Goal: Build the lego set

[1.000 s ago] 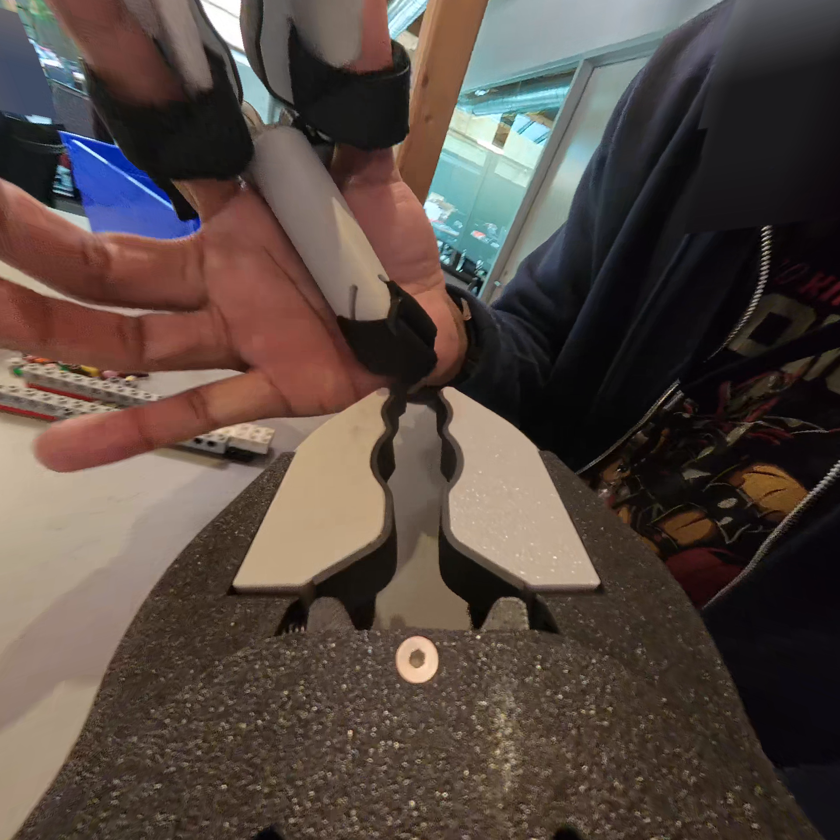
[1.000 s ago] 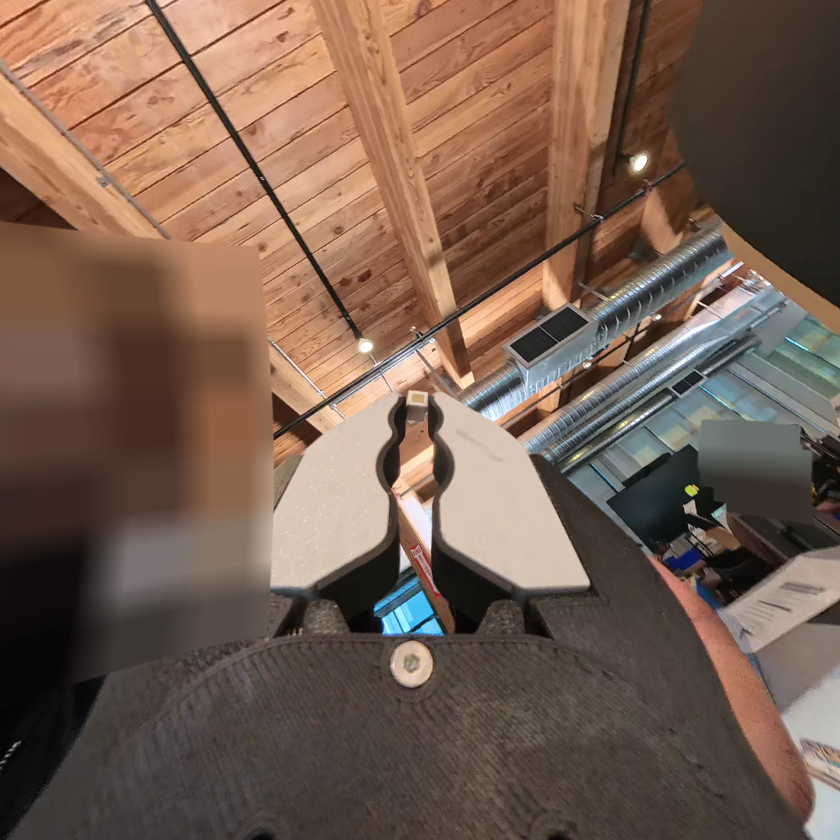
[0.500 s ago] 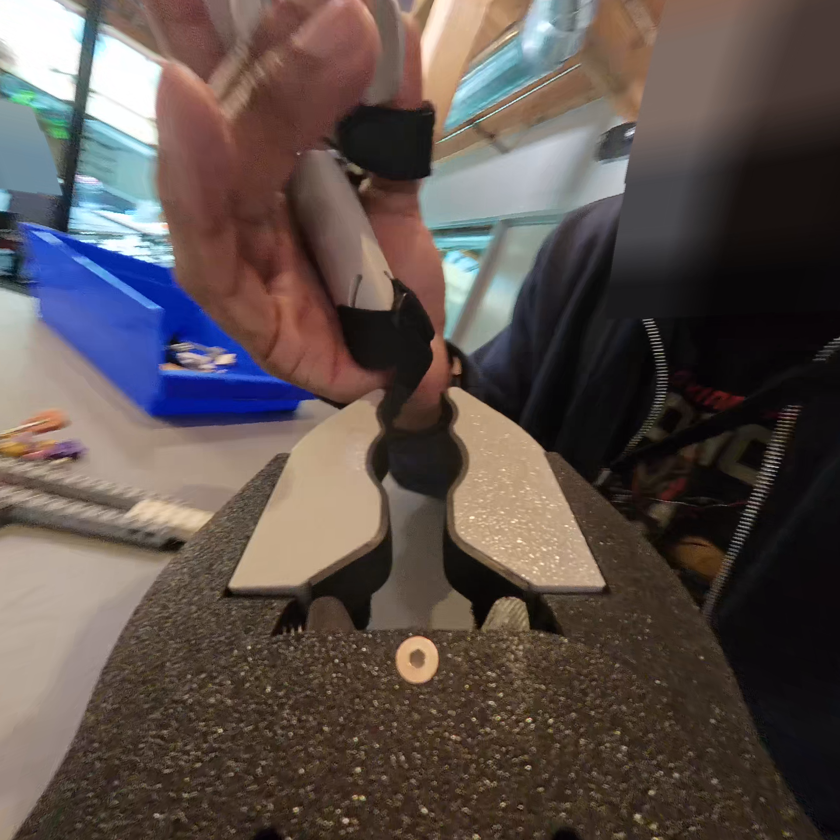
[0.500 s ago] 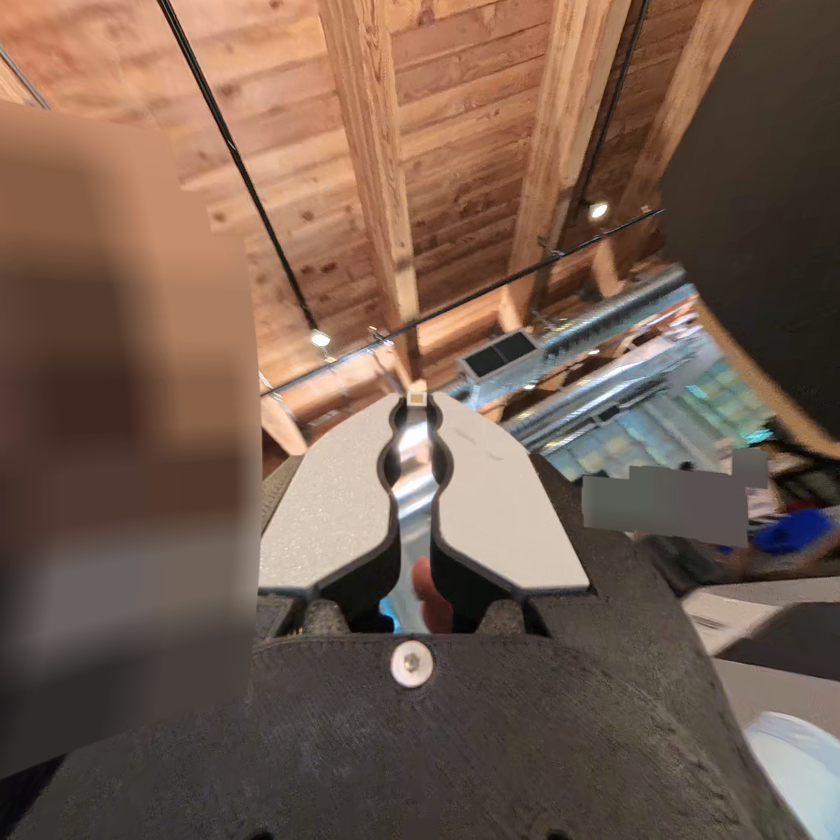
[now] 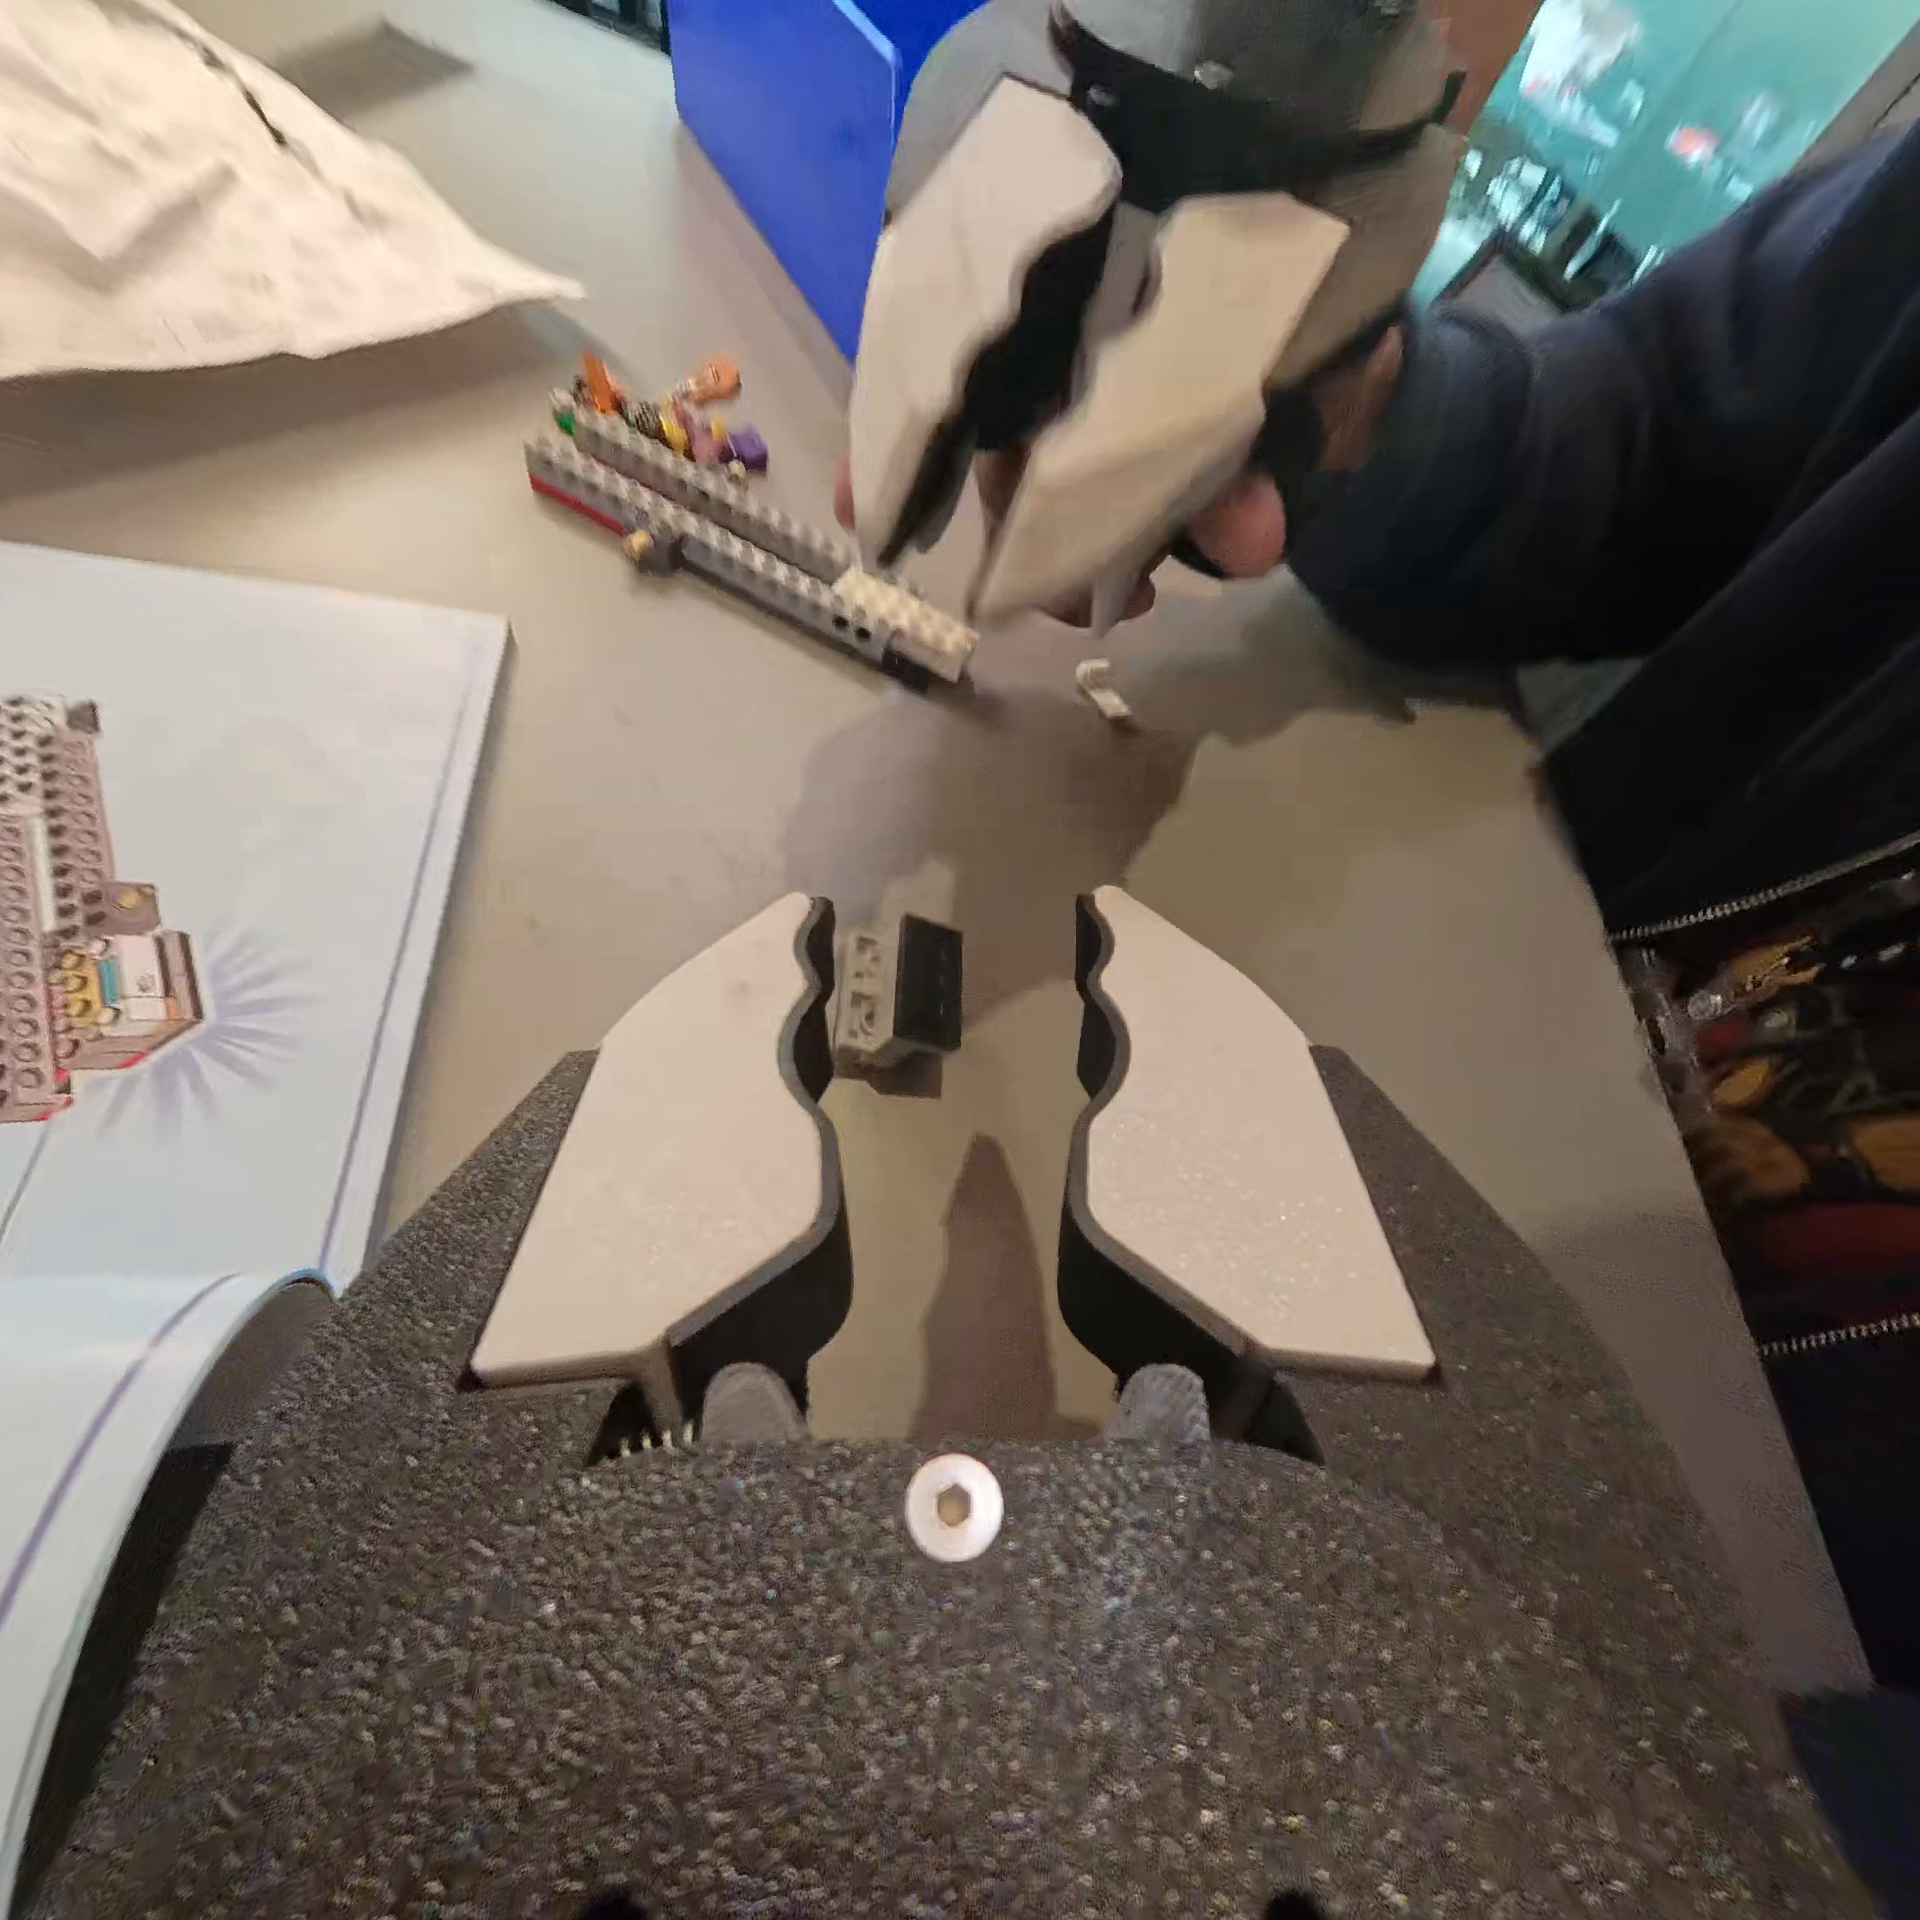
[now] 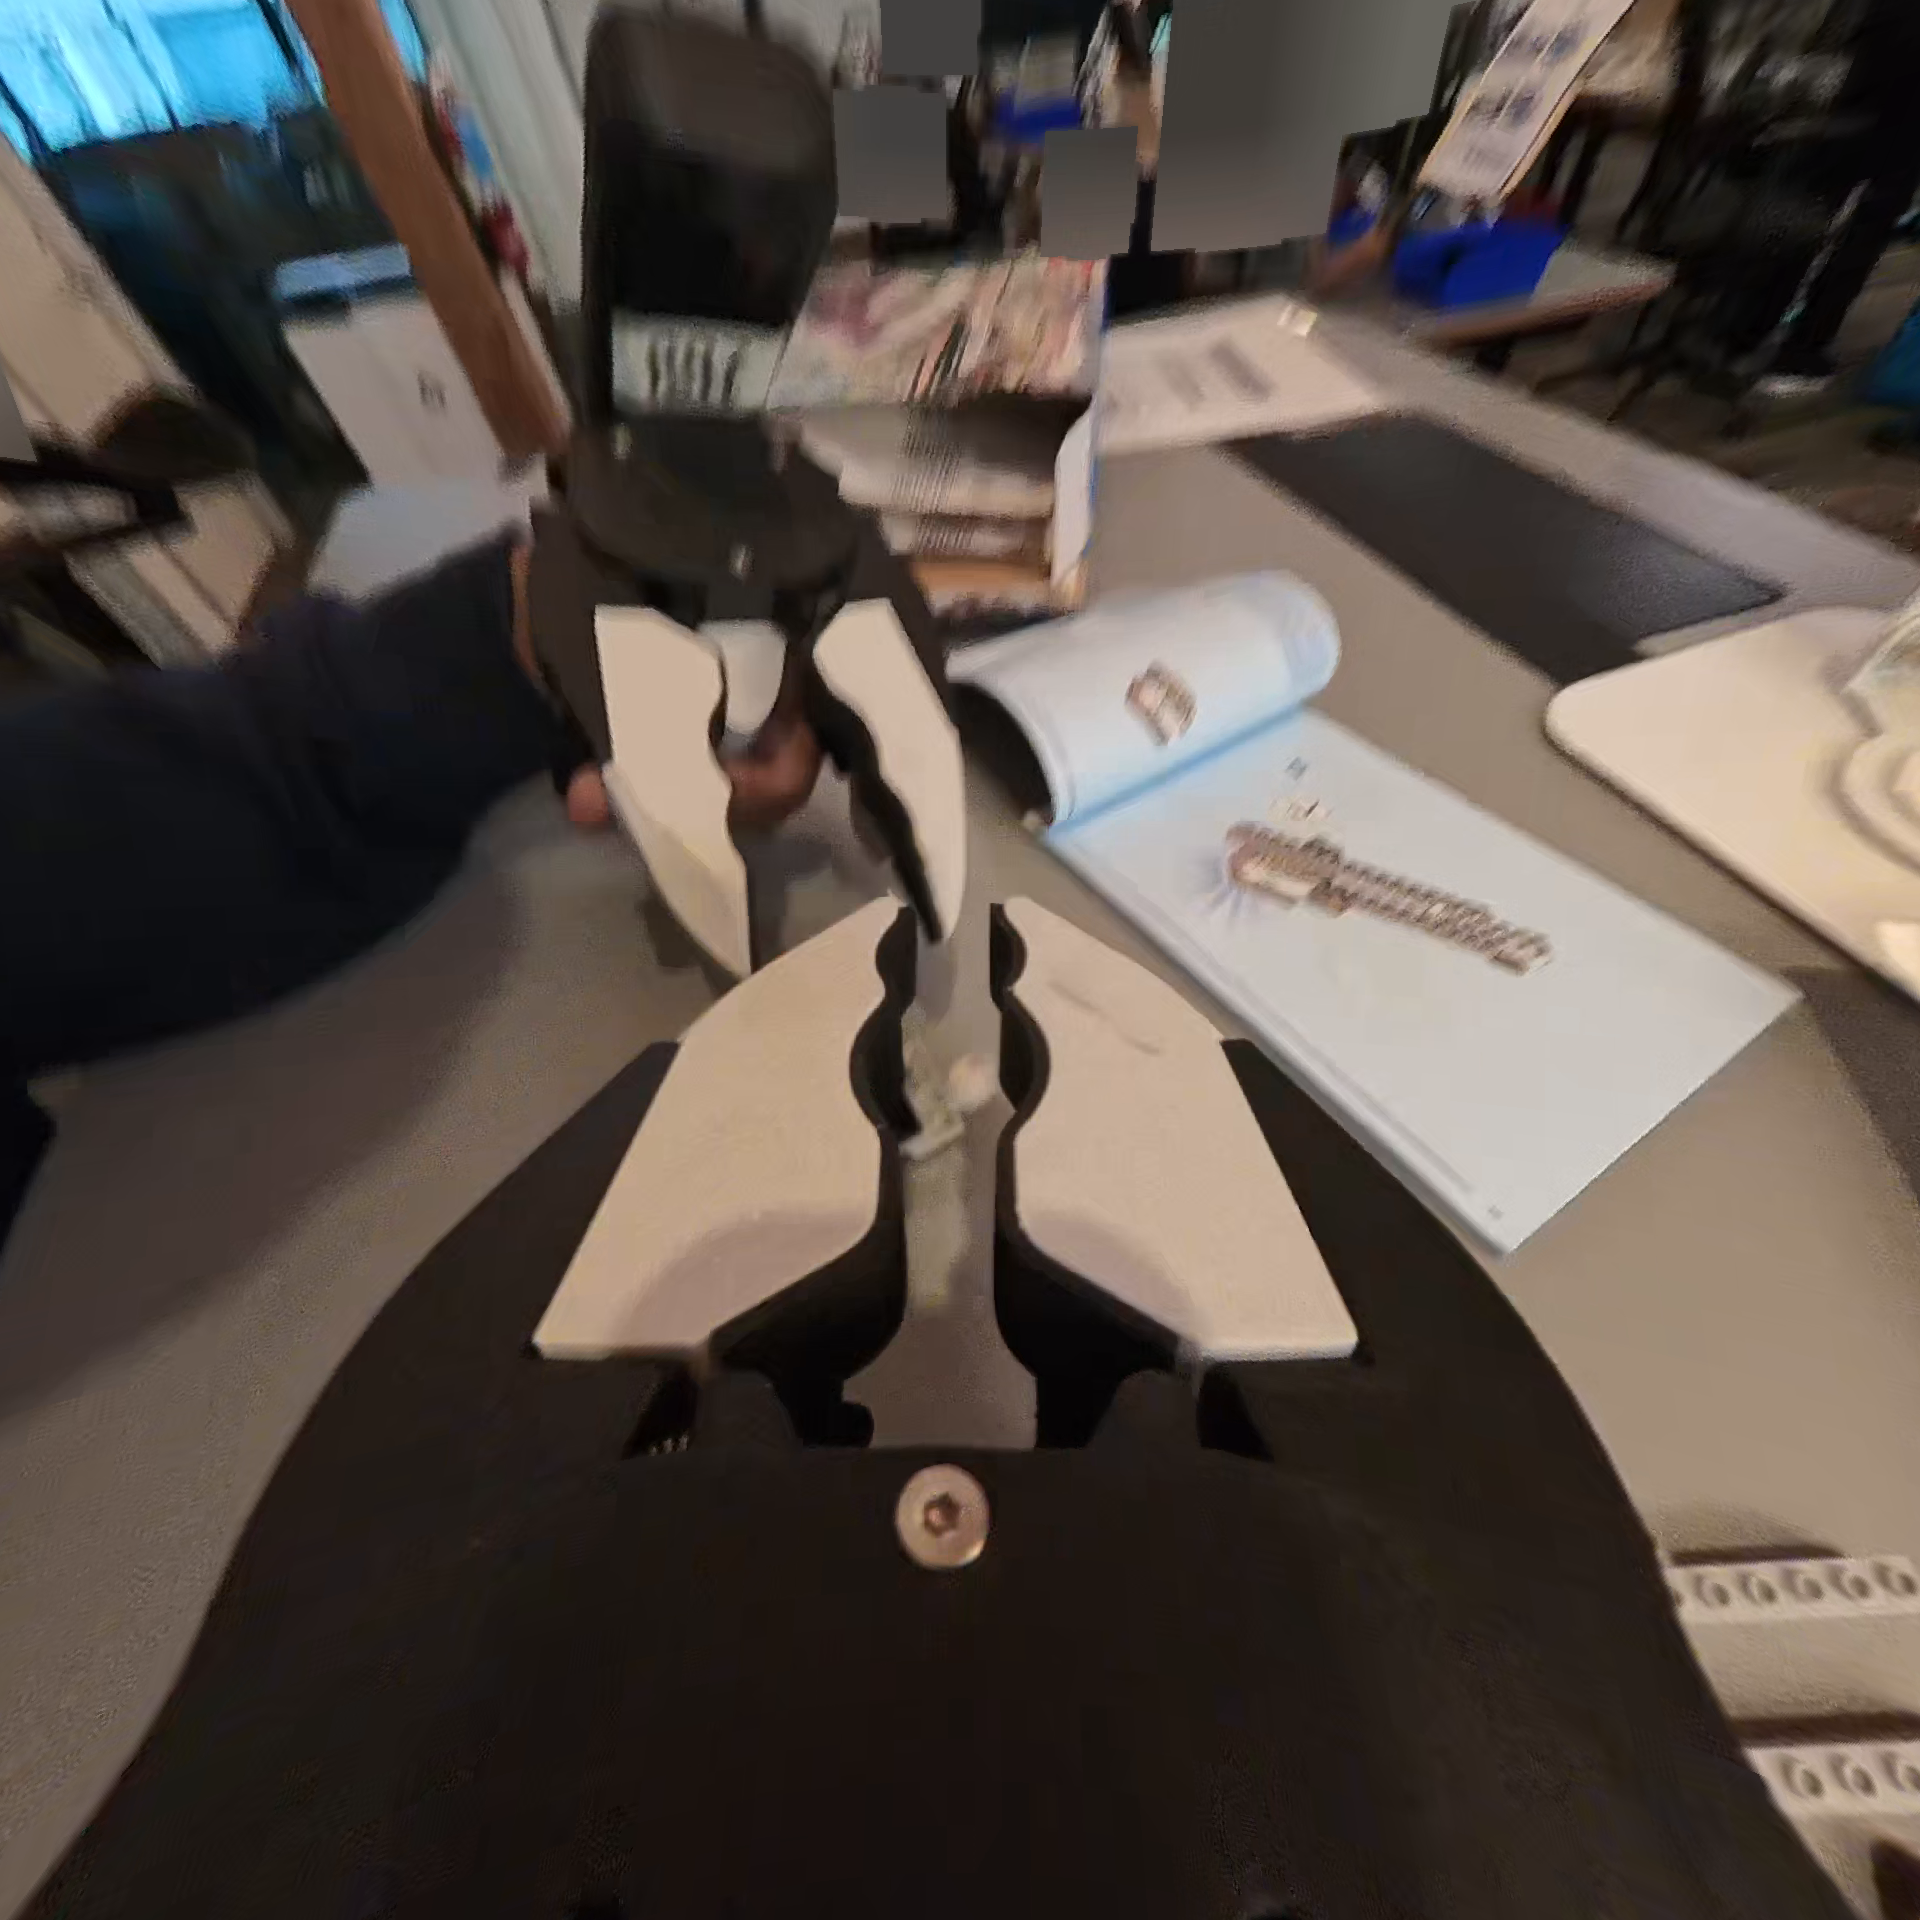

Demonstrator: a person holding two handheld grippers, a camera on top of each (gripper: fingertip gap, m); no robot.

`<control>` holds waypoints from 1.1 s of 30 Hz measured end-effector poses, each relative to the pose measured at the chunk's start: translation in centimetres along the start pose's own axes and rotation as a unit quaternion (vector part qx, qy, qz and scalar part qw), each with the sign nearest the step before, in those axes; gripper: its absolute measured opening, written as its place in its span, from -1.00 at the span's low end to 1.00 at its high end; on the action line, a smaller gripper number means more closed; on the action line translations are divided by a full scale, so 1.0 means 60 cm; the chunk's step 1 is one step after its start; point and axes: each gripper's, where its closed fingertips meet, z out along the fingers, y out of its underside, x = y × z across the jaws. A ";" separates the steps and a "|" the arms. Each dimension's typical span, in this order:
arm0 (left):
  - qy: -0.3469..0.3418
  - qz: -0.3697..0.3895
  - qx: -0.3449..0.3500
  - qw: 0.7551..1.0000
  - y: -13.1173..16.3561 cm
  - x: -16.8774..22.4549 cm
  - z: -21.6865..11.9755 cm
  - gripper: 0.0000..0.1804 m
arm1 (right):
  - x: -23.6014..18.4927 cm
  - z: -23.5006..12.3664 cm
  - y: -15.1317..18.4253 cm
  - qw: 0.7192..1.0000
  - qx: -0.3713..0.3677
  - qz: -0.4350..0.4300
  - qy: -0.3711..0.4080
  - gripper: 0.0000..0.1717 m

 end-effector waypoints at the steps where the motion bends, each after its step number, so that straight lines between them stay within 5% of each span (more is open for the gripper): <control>1: -0.001 -0.001 -0.013 1.000 0.007 0.000 0.005 -0.50 | -0.012 0.010 0.027 0.999 -0.043 -0.021 -0.003 -0.82; 5: -0.001 -0.030 -0.009 0.999 0.012 -0.013 0.005 -0.50 | -0.030 0.035 0.074 0.986 -0.126 -0.107 0.014 -0.76; 15: -0.001 -0.055 0.002 0.998 0.015 -0.025 0.001 -0.53 | -0.010 0.023 0.063 0.992 -0.111 -0.060 0.015 -0.82; 23: -0.007 -0.053 0.052 0.997 -0.013 -0.026 -0.024 -0.57 | 0.095 -0.008 0.010 0.984 -0.139 -0.094 0.063 -0.76; 28: -0.013 -0.049 0.096 0.994 -0.030 -0.036 -0.037 -0.61 | 0.190 0.075 -0.017 0.968 -0.207 -0.134 0.051 -0.71; 33: -0.023 -0.061 0.114 0.991 -0.030 -0.050 -0.043 -0.63 | 0.243 0.182 0.019 0.971 -0.231 -0.040 0.056 -0.68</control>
